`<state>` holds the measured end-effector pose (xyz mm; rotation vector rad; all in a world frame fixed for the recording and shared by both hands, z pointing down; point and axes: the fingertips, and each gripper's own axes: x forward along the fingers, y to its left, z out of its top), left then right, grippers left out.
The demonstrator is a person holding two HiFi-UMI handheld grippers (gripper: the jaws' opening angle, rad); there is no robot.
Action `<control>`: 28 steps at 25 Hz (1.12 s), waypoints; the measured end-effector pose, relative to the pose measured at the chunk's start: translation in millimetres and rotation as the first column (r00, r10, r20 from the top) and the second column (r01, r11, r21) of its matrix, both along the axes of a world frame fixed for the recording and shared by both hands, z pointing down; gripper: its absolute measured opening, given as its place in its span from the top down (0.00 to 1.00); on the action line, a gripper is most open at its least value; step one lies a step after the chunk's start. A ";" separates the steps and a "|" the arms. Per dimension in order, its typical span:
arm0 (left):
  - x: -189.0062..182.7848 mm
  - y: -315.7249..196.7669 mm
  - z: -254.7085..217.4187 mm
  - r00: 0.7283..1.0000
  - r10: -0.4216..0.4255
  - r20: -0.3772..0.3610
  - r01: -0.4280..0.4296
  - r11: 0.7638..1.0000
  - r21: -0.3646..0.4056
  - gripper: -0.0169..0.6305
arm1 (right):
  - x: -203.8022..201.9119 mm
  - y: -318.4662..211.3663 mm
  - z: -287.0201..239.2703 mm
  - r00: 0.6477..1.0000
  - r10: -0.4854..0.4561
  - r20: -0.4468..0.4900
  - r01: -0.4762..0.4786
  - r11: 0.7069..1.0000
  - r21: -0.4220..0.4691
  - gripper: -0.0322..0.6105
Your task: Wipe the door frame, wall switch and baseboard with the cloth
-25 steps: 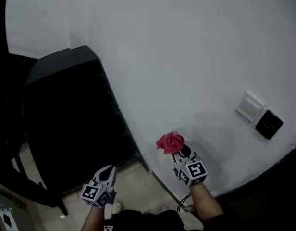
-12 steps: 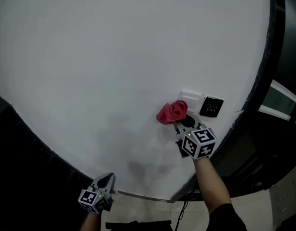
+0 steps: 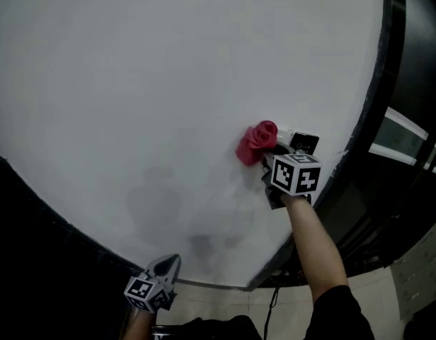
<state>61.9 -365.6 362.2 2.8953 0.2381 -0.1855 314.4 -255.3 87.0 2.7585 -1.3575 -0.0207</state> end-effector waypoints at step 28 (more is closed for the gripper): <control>44.6 63.4 -6.7 0.990 0.129 0.055 -0.133 0.988 0.082 0.99 | 52.0 123.4 4.6 0.989 0.121 -0.084 -0.125 0.991 -0.043 0.85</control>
